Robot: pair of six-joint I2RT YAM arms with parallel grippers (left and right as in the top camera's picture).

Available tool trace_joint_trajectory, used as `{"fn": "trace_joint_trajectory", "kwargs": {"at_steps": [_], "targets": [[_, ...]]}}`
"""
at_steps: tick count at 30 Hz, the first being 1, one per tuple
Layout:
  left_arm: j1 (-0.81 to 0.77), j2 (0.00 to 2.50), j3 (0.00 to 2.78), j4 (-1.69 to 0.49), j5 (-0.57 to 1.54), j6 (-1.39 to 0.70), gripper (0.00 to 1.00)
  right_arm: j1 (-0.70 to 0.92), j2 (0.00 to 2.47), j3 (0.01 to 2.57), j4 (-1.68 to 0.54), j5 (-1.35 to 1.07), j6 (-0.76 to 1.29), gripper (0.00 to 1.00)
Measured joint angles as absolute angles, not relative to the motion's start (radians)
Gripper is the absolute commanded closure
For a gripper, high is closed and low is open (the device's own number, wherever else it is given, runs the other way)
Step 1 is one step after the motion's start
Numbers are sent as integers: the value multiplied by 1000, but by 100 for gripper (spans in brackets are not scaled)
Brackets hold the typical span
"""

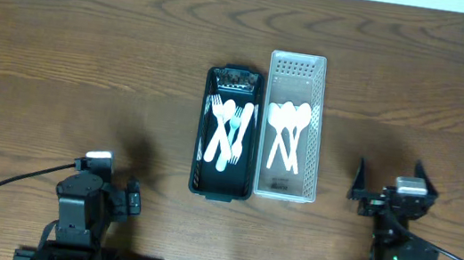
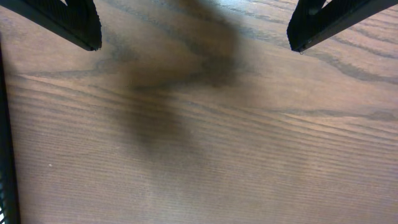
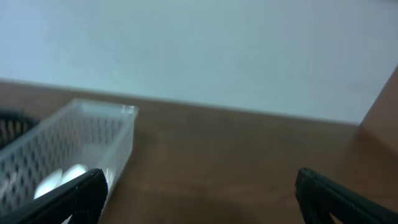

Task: Pack container

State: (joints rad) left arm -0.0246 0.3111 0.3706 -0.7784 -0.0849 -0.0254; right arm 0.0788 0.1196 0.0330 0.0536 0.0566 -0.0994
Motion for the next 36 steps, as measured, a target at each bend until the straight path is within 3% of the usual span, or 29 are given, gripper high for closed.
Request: {"fn": "trace_joint_trajectory", "kwargs": {"at_steps": [4, 36], "targets": [[-25, 311, 371, -779, -85, -25, 2, 79, 33, 7, -64, 36, -99, 1], [-25, 311, 371, -778, -85, -25, 2, 79, 15, 7, -68, -4, -98, 1]]}}
